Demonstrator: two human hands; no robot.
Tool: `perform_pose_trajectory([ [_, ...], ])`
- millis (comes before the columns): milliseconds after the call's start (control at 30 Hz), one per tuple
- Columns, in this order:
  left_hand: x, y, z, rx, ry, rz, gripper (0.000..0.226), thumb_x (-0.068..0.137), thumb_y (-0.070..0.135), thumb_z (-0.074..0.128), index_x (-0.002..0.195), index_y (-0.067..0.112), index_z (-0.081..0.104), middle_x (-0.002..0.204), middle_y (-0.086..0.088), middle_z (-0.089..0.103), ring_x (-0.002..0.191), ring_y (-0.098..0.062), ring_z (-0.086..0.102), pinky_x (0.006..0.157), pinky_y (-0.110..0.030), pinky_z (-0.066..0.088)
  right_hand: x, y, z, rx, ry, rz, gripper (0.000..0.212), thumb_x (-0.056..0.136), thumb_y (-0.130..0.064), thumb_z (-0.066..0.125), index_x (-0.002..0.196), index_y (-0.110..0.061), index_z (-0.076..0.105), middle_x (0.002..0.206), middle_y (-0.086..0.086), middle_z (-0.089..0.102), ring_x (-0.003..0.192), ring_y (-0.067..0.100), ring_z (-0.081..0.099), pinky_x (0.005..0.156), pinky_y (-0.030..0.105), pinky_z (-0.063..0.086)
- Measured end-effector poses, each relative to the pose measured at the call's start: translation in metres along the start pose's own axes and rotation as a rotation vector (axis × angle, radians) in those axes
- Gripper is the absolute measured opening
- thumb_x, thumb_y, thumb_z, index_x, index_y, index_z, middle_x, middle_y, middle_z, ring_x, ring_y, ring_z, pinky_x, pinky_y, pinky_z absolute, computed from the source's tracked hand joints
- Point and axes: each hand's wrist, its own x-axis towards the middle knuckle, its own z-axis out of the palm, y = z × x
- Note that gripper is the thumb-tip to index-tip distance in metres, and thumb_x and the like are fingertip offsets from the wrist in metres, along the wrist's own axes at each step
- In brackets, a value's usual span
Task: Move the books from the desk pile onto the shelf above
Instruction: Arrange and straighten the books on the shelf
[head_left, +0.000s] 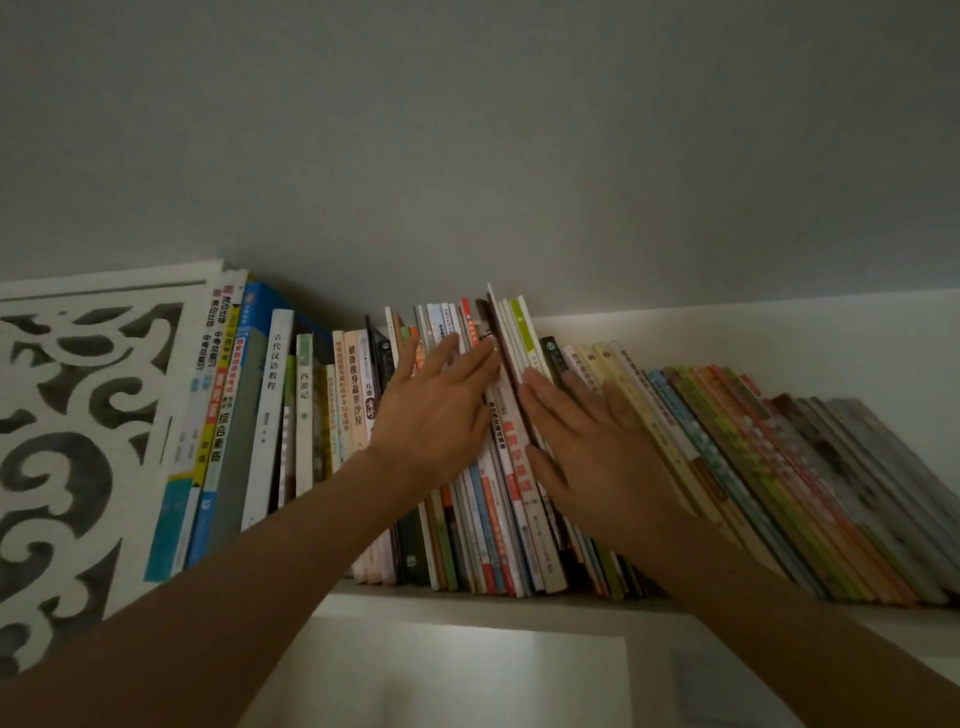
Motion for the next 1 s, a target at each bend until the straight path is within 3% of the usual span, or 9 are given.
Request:
perform_pose_trajectory([
  [100,0.008,0.002,0.004,-0.223,0.059,-0.015,0.050,0.098,0.029,0.028,0.147,0.025,0.024,0.154,0.005,0.022,0.143,-0.022,0.008,0.115,-0.041,-0.003,0.008,-0.001,-0.005,0.018,0.078,-0.006,0.048,0.090,-0.041,0.041,0.125,-0.014,0.059,0.131,0.004,0.058,0.121,0.025,0.053,0.103,0.043,0.035],
  [233,0.011,0.007,0.009,-0.445,0.290,-0.137,0.045,0.094,0.021,0.045,0.138,0.019,0.043,0.149,-0.008,0.029,0.139,-0.024,0.021,0.113,-0.038,0.014,0.011,0.000,0.001,0.237,0.071,0.061,0.049,0.088,-0.041,0.049,0.128,-0.013,0.049,0.141,0.007,0.045,0.130,0.029,0.040,0.104,0.046,0.036],
  [467,0.033,0.018,0.015,-0.289,0.174,-0.296,0.063,0.090,0.043,0.022,0.148,0.020,0.020,0.157,-0.013,-0.002,0.144,-0.027,-0.004,0.114,-0.042,-0.006,0.012,0.006,0.015,0.225,0.116,0.051,0.046,0.089,-0.037,0.032,0.132,-0.024,0.040,0.145,0.004,0.038,0.135,0.028,0.032,0.107,0.043,0.030],
  [533,0.040,0.021,0.017,-0.270,0.120,-0.314,0.064,0.093,0.042,0.027,0.149,0.016,0.015,0.157,-0.014,-0.009,0.144,-0.028,-0.009,0.114,-0.043,-0.007,0.010,0.007,0.017,0.219,0.124,0.040,0.047,0.090,-0.037,0.032,0.135,-0.024,0.040,0.147,0.002,0.036,0.135,0.027,0.032,0.107,0.039,0.025],
  [600,0.044,0.021,0.016,-0.289,0.097,-0.323,0.062,0.094,0.038,0.034,0.148,0.013,0.019,0.157,-0.013,-0.010,0.144,-0.028,-0.009,0.115,-0.044,-0.006,0.009,0.009,0.019,0.213,0.133,0.030,0.048,0.092,-0.037,0.032,0.137,-0.024,0.040,0.148,0.001,0.035,0.137,0.025,0.030,0.108,0.036,0.021],
  [700,0.050,0.018,0.009,-0.360,0.131,-0.341,0.049,0.093,0.032,0.039,0.135,0.006,0.042,0.157,-0.012,-0.005,0.144,-0.027,-0.009,0.115,-0.044,-0.005,0.008,0.011,0.020,0.220,0.160,0.023,0.045,0.093,-0.037,0.034,0.134,-0.023,0.044,0.148,0.002,0.037,0.137,0.026,0.030,0.108,0.036,0.023],
  [833,0.053,0.015,-0.006,-0.456,0.167,-0.331,0.051,0.083,0.036,0.030,0.103,0.002,0.063,0.151,-0.013,0.018,0.142,-0.026,0.009,0.116,-0.044,0.008,0.008,0.010,0.021,0.243,0.179,0.018,0.043,0.093,-0.035,0.036,0.132,-0.024,0.047,0.148,0.002,0.037,0.138,0.026,0.030,0.107,0.036,0.024],
  [933,0.050,0.011,-0.014,-0.556,0.237,-0.344,0.043,0.082,0.030,0.032,0.100,0.003,0.061,0.140,-0.011,0.030,0.133,-0.023,0.024,0.109,-0.035,0.020,0.008,0.010,0.021,0.267,0.189,0.018,0.043,0.092,-0.035,0.035,0.132,-0.024,0.047,0.148,0.002,0.037,0.138,0.026,0.029,0.108,0.038,0.023],
  [1000,0.049,0.009,-0.025,-0.630,0.322,-0.350,0.029,0.087,0.025,0.037,0.098,0.006,0.055,0.128,-0.007,0.035,0.119,-0.018,0.037,0.096,-0.024,0.030,0.008,0.010,0.022,0.274,0.183,0.021,0.043,0.092,-0.034,0.035,0.132,-0.024,0.047,0.148,0.002,0.038,0.138,0.025,0.028,0.109,0.038,0.021],
])
